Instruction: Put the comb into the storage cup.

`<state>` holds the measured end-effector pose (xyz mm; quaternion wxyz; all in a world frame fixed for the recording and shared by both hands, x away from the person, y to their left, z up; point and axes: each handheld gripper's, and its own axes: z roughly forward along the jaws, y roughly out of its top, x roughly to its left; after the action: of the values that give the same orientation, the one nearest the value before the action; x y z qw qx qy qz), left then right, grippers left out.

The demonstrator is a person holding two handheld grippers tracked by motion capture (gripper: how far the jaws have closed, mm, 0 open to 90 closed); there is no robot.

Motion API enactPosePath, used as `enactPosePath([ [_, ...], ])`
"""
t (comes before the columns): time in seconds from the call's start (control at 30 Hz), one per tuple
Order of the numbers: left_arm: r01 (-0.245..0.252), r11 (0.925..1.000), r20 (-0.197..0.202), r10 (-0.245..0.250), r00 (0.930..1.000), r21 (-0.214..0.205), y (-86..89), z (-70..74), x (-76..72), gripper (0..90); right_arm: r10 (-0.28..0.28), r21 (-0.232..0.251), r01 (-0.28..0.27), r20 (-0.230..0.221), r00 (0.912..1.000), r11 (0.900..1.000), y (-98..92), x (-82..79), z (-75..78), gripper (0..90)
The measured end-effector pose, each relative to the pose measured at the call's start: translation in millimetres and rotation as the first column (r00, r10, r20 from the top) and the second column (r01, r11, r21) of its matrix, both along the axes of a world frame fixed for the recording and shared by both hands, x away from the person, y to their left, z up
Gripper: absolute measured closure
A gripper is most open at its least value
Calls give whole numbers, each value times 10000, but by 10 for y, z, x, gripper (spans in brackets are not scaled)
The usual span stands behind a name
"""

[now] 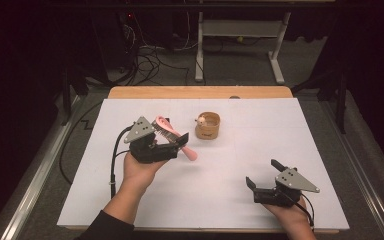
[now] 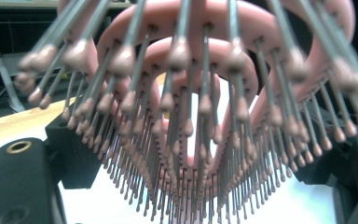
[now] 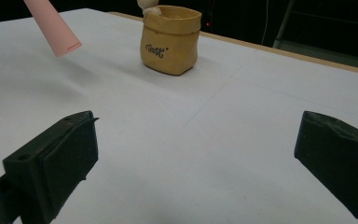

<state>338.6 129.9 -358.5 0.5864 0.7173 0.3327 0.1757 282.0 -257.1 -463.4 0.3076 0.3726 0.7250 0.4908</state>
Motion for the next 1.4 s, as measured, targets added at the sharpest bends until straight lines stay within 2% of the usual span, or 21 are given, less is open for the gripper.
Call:
enactPosePath([
  [0.27,-195,9997,-117,193,9997,-151,46,1,56,185,-104,111,103,119,9999,9999,-67,-14,-1,2],
  [0.4,-196,9998,-43,195,9998,-91,-3,-1,60,185,-97,95,96,99,9999,9999,-62,0,-10,3],
  [0.6,-267,9996,130,266,9996,67,-33,73,71,185,6,52,-7,117,9999,10000,-50,12,-25,2],
  [1.4,-172,9998,371,169,9992,79,-174,229,219,185,-37,126,36,44,10000,9999,-65,22,-39,3],
])
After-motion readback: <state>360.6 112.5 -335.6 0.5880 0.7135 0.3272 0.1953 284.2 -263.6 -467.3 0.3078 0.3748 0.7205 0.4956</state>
